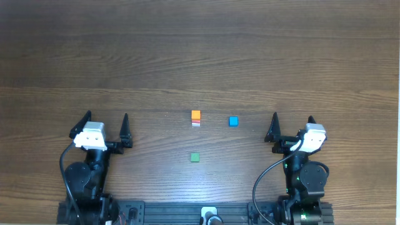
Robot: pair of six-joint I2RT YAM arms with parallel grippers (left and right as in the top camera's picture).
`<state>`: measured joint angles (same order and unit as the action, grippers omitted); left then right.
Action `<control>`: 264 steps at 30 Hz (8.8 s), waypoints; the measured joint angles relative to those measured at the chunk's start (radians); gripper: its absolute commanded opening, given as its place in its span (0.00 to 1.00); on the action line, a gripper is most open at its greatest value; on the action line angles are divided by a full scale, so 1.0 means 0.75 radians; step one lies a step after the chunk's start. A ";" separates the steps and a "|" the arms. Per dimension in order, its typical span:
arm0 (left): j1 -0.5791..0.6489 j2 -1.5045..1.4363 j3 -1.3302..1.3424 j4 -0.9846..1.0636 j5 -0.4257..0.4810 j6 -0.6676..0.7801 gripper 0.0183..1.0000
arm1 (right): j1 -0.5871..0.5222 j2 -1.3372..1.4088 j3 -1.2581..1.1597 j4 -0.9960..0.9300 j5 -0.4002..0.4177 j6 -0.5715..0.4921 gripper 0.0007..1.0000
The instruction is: Stack Cubes
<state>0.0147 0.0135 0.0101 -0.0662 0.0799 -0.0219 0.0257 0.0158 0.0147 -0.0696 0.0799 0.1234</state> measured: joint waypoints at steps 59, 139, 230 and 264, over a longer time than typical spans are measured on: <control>0.000 -0.004 0.000 -0.001 0.000 0.000 1.00 | 0.730 1.302 0.885 -0.514 -0.674 0.520 0.99; 0.000 -0.004 0.000 -0.001 0.000 0.000 1.00 | 1.390 2.297 1.270 -0.880 0.019 1.229 0.64; 0.000 -0.004 0.000 -0.001 0.000 0.000 1.00 | 1.024 2.515 2.068 -1.409 0.061 0.889 0.06; 0.000 -0.004 0.000 -0.001 0.000 0.000 1.00 | 1.019 2.559 2.052 -1.389 0.043 0.919 0.53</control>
<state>0.0147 0.0109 0.0101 -0.0669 0.0799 -0.0219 0.7902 1.9354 1.5539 -1.1114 0.1120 0.8124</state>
